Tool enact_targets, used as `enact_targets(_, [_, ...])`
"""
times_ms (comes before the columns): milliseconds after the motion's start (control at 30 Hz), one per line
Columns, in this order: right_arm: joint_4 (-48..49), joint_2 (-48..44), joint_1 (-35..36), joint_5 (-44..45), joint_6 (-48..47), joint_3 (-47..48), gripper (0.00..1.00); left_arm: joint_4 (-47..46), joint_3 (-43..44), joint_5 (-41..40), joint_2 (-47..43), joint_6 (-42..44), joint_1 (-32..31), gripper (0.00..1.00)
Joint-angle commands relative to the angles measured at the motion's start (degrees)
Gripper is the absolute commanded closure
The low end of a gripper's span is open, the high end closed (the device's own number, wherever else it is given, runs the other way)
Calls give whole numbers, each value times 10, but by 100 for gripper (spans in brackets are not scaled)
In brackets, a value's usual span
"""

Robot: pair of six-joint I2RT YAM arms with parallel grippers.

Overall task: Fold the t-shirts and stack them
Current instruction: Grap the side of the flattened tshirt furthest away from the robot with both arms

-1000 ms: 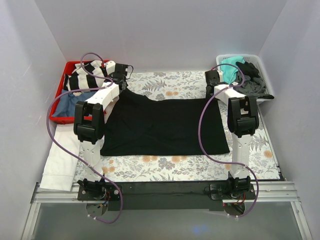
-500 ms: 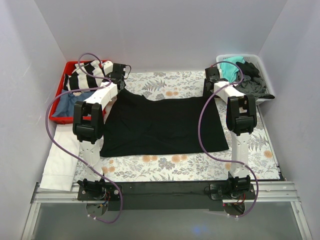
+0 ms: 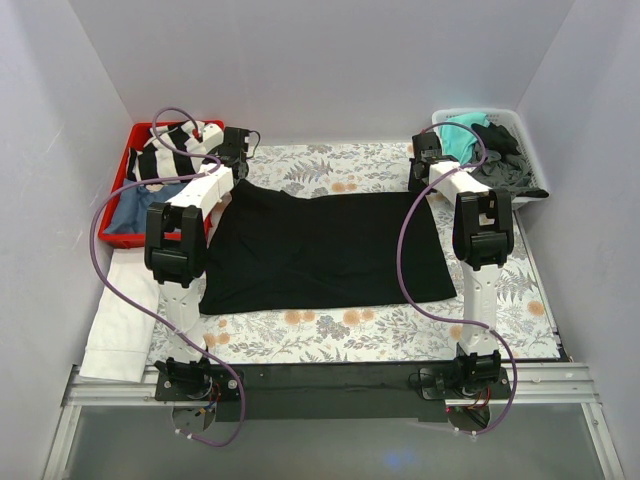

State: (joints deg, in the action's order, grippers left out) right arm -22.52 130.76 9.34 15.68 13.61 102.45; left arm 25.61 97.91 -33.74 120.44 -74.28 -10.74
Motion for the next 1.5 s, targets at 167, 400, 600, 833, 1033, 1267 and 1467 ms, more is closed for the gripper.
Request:
enact_targets(167, [-52,28,-3,-6,3,-4,99,6,7,-29,-39,-9,11,100])
enact_targets(400, [-51,7,-3,28,10,-18,99,7,13,-10,-42,-8,11,100])
enact_targets(600, [-41,-56,-3,48,12,-45,99,-6,11,23,-68,-5,11,100])
enact_targets(833, [-31,-119,-3,49,21,-87,99,-31,-15,63,-116,17,10,100])
enact_targets(1033, [-10,-170,-3,55,25,-137,99,-36,-46,81,-152,23,5,100])
enact_targets(1267, [2,-242,-4,52,33,-213,99,-25,-119,86,-207,-9,-5,100])
enact_targets(1467, [14,-309,-3,48,53,-294,99,21,-205,64,-251,-89,-14,100])
